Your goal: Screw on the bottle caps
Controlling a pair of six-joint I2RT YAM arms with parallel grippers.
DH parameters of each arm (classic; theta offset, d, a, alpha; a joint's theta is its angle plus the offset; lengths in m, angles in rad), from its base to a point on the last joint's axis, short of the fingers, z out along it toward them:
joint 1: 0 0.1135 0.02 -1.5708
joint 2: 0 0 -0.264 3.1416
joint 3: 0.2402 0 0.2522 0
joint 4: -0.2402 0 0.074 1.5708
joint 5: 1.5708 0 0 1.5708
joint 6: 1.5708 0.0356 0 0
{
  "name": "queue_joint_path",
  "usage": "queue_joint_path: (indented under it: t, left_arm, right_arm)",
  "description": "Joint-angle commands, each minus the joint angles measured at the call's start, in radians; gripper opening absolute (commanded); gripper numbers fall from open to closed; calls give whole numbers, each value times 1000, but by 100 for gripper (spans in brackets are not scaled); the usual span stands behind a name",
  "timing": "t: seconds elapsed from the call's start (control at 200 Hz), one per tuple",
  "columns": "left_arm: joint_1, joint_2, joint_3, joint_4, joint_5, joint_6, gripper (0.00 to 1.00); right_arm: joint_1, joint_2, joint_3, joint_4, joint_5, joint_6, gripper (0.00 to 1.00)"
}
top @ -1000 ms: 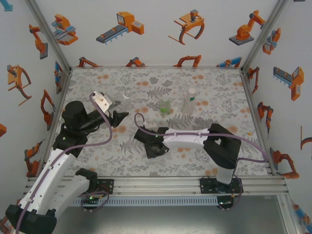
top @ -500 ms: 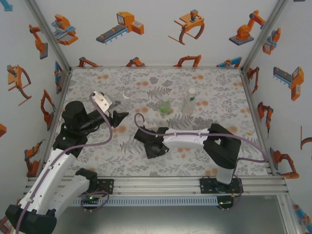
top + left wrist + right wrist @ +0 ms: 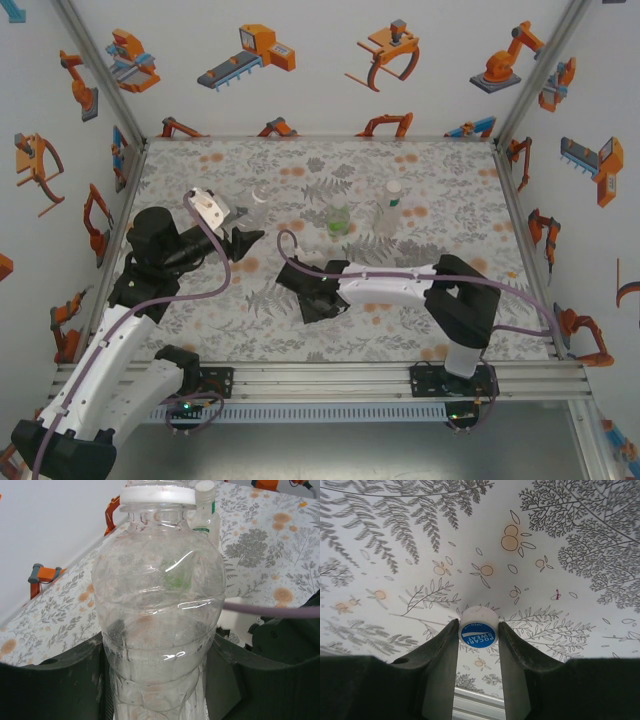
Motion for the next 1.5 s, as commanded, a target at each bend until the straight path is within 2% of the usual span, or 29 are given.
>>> queue_joint_path:
  t: [0.0,0.245,0.551,0.636,0.751,0.831,0.931,1.056,1.232,1.497]
  left_arm:
    - [5,2,18,-10,37,4,0]
    - [4,27,42,-46,154,34,0]
    - [-15,53,63,-93,309,96,0]
    - [-38,61,79,-143,325,141,0]
    - [-81,65,89,-215,324,217,0]
    - [-114,70,96,-267,320,279,0]
    - [-144,76,105,-320,316,341,0]
    - [-163,76,107,-352,317,384,0]
    - [-188,80,107,-383,315,427,0]
    - [-247,66,106,-451,296,522,0]
  right_arm:
    - [-16,-111,-14,2,39,-29,31]
    - [-89,-318,-67,6,51,-127,29]
    - [-131,-574,-88,52,43,-343,29]
    - [-131,-632,-94,102,-23,-426,29]
    - [-130,-708,-122,195,-82,-532,22]
    - [-130,-761,-155,268,-120,-590,21]
    - [-130,-821,-189,339,-224,-697,20]
    - [-130,-876,-189,339,-361,-842,19]
    - [-129,-918,-180,332,-486,-987,18]
    - [-127,-918,-158,321,-588,-1186,15]
